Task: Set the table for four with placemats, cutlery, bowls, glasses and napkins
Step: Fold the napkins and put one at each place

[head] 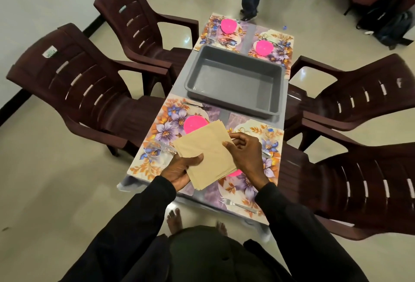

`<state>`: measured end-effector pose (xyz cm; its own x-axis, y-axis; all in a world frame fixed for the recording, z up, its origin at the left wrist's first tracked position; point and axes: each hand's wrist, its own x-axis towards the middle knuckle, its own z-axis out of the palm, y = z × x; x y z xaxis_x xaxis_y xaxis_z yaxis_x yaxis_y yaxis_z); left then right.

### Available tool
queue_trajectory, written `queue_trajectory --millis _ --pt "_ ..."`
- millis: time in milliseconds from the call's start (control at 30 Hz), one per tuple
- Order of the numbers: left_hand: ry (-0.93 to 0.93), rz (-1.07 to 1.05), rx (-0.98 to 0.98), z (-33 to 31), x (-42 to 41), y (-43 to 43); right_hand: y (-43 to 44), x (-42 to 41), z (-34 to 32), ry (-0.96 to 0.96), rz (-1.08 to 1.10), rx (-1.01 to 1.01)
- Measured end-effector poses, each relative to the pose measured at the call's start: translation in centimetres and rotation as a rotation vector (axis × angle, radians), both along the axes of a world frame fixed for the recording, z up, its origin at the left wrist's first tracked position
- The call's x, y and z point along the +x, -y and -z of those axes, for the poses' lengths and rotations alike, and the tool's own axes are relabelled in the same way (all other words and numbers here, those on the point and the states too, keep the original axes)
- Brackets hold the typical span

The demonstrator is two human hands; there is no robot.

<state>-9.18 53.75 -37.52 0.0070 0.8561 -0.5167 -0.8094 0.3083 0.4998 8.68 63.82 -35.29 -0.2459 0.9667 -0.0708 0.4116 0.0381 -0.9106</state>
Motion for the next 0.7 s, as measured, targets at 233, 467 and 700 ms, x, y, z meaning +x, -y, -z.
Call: queue_trajectory --millis 233,467,700 --pt "0.003 -0.073 -0.019 -0.3 4.8 0.5 -0.8 5.0 1.1 0.033 -0.071 0.023" --pt "-0.053 -0.111 -0.042 -0.8 8.6 1.4 -1.0 8.4 1.1 0.005 -0.160 -0.004" --pt "-0.071 -0.157 -0.048 -0.5 11.4 1.8 -0.5 11.2 0.9 0.023 -0.135 0.259"
